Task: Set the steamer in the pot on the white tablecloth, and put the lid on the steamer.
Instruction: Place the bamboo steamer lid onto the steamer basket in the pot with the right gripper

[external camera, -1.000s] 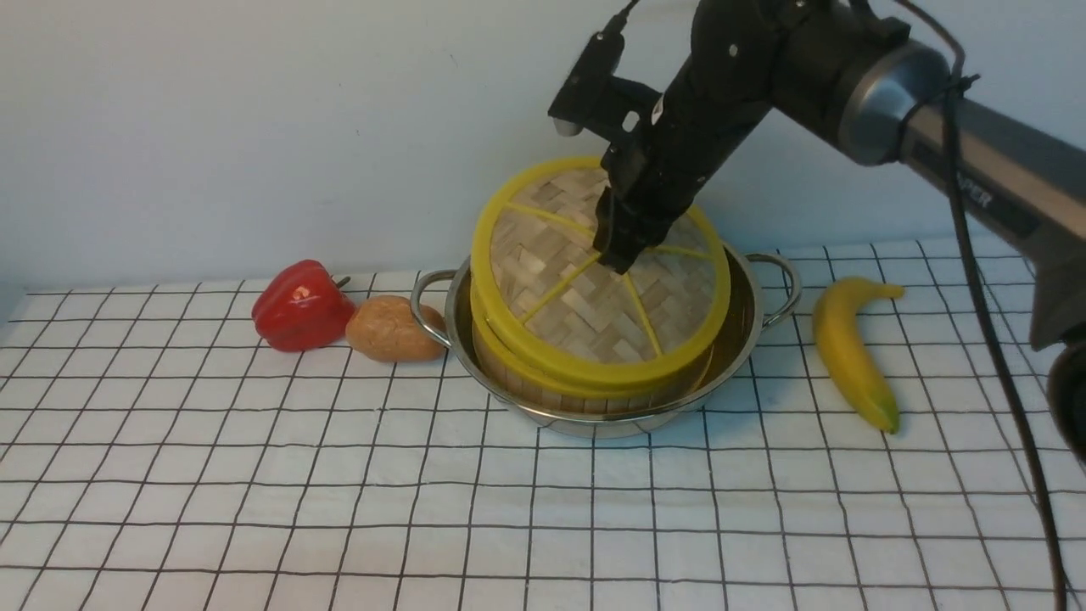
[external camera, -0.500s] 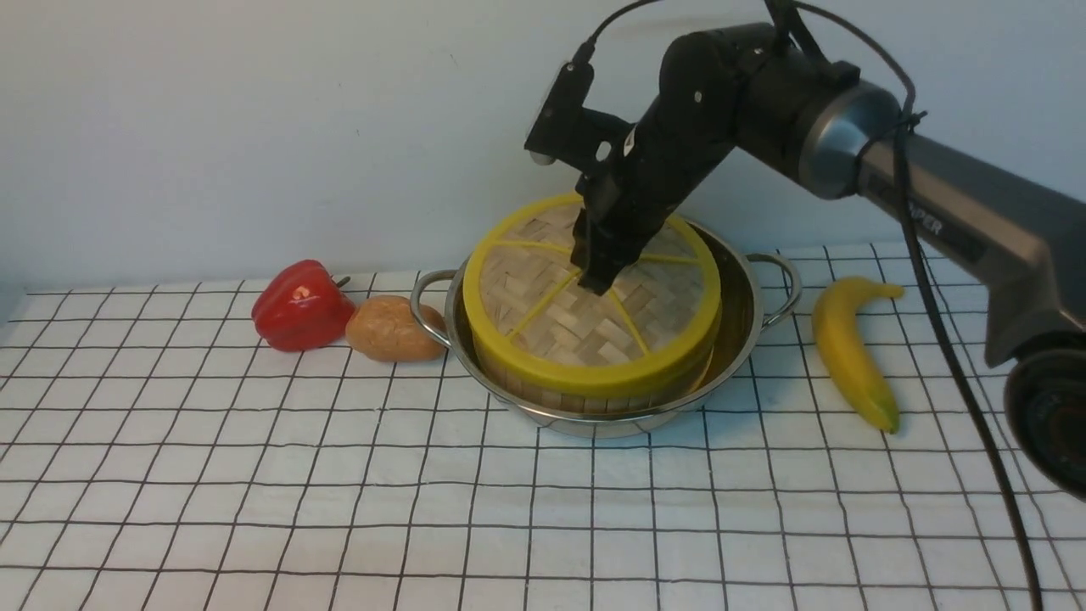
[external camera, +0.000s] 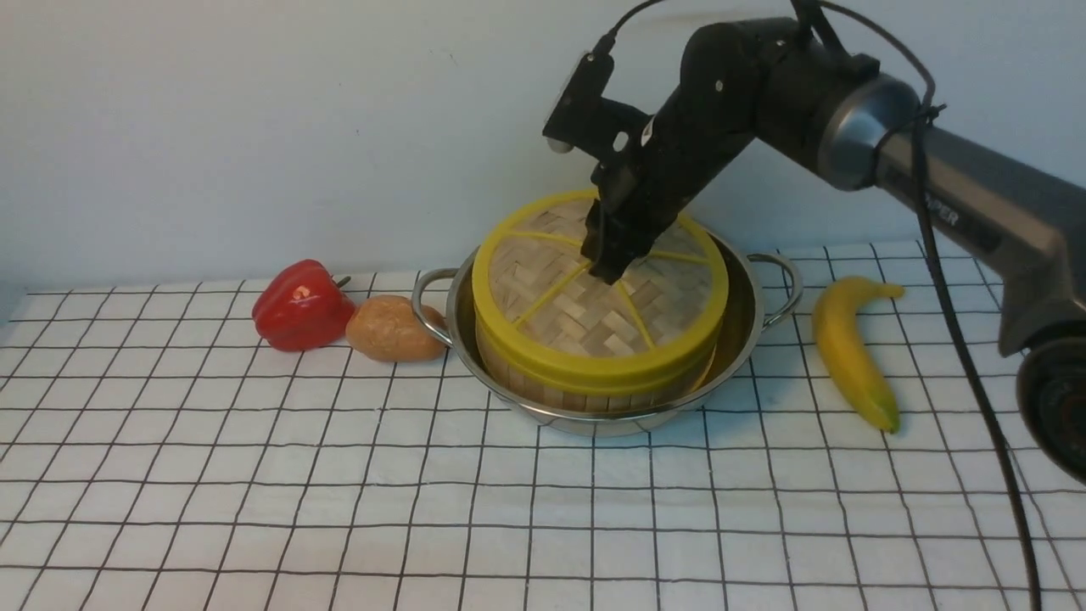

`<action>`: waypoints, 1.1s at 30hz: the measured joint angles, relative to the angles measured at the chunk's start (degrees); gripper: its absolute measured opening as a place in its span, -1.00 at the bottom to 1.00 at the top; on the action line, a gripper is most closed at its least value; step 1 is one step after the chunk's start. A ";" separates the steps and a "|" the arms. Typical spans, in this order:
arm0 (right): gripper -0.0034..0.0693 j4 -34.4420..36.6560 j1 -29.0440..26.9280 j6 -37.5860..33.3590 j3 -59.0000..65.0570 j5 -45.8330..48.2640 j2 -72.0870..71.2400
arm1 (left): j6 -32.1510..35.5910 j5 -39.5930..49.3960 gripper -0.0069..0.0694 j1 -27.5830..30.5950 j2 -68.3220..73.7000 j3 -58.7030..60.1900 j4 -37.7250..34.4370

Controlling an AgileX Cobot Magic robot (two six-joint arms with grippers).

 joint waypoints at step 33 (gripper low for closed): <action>-0.51 6.92 -2.05 -4.46 -0.54 1.77 1.67 | 0.00 0.00 -0.18 0.00 0.00 0.00 0.00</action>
